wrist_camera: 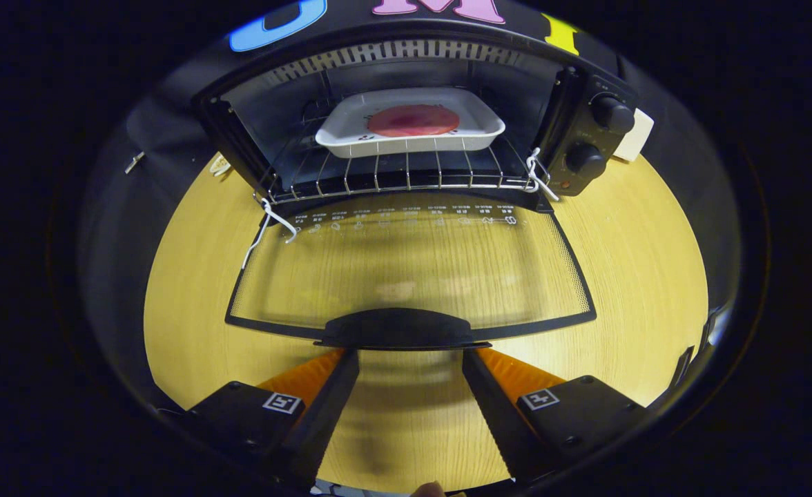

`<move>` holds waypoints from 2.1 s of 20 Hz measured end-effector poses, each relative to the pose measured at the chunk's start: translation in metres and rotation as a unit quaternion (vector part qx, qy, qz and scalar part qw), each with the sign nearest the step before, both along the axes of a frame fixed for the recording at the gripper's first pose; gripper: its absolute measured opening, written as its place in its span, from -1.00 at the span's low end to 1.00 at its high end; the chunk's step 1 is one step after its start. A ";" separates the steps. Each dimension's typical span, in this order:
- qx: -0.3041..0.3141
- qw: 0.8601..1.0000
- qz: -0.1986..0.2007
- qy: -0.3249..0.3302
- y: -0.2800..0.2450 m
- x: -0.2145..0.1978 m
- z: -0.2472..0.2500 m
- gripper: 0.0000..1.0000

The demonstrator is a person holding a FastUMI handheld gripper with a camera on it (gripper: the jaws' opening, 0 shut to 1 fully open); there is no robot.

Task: Open the toaster oven, put the food inside, and close the toaster oven door.

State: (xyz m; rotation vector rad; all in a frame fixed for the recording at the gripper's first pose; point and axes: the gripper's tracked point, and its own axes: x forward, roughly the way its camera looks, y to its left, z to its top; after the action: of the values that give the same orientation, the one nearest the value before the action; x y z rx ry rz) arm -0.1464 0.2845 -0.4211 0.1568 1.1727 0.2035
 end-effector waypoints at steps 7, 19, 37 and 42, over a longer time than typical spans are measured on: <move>0.036 0.998 -0.009 -0.056 -0.003 0.006 0.041 0.98; 0.048 0.976 -0.013 -0.212 -0.030 0.078 0.154 0.99; 0.053 0.910 -0.020 -0.410 -0.145 0.104 0.315 0.98; 0.045 0.882 -0.052 -0.466 -0.208 0.126 0.375 0.97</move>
State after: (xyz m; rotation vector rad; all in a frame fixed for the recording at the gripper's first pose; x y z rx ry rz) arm -0.0207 0.0761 -0.0465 0.1745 0.1883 0.2022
